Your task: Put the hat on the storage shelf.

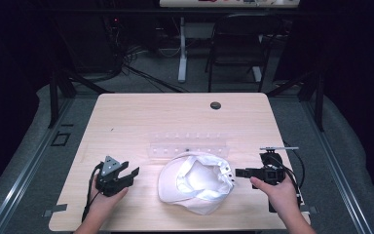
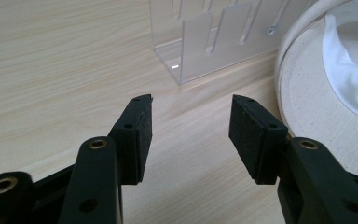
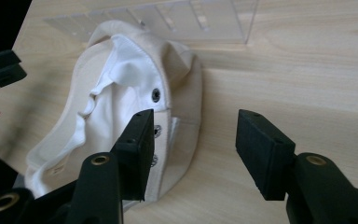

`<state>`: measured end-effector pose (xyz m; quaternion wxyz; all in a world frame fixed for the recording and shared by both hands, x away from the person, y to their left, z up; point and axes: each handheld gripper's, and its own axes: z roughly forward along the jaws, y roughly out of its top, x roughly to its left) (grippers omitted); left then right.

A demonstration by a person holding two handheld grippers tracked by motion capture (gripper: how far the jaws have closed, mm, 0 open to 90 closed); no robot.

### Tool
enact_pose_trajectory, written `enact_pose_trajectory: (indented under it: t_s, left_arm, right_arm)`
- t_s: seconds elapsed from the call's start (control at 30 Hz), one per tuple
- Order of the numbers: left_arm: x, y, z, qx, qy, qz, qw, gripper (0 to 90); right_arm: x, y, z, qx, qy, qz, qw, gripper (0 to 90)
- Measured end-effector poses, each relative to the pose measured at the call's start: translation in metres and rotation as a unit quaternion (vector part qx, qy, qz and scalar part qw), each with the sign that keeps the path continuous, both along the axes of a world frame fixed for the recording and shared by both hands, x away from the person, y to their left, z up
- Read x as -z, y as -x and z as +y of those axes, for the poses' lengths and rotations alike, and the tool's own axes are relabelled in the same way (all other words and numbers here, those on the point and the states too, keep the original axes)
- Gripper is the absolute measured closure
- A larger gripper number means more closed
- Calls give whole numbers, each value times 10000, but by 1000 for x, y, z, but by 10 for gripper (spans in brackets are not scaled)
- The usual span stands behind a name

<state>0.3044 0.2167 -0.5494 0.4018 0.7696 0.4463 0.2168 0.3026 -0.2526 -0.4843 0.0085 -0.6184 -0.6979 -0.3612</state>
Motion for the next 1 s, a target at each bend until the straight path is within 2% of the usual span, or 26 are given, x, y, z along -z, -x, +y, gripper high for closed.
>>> enact_pose_trajectory:
  t_s: [0.1, 0.2, 0.23, 0.3, 0.37, 0.43, 0.47, 0.7, 0.73, 0.87, 0.97, 1.0]
  left_arm:
    - [0, 0, -1, -1, -118, 8, 9999, 497]
    - [0, 0, 0, -2, -116, 33, 9999, 498]
    - [0, 0, 0, -2, -118, 46, 9999, 499]
    - [0, 0, 0, -3, -109, 60, 9999, 499]
    - [0, -1, 0, -2, -122, 74, 9999, 499]
    - [1, -1, 0, 3, -127, 81, 9999, 499]
    - [1, -1, -1, 22, -145, 87, 9999, 499]
    - [1, -1, -1, 42, -184, 85, 9998, 499]
    - [2, -1, -1, 33, -157, 84, 9998, 499]
    - [2, -1, -1, 34, -179, 88, 9998, 498]
    - [2, -1, -1, 26, -181, 89, 9998, 498]
    - [2, -1, -1, 28, -187, 89, 9998, 498]
  right_arm:
    - [-6, -7, 7, -249, 3, 201, 9995, 460]
    - [-7, -10, 10, -276, -2, 304, 9992, 457]
    - [-8, -15, 13, -331, -14, 460, 9984, 456]
    - [-8, -17, 15, -361, -63, 492, 9981, 456]
    - [-8, -22, 21, -465, -103, 694, 9965, 451]
    - [-7, -23, 23, -505, -75, 716, 9961, 451]
    - [-5, -26, 28, -561, 19, 793, 9953, 446]
    - [4, -32, 36, -645, 105, 956, 9933, 442]
    - [7, -34, 38, -687, 85, 1038, 9922, 441]
    - [12, -36, 41, -682, 28, 1110, 9915, 440]
    - [16, -36, 46, -546, -37, 1170, 9916, 440]
    - [18, -38, 47, -656, -43, 1236, 9902, 440]
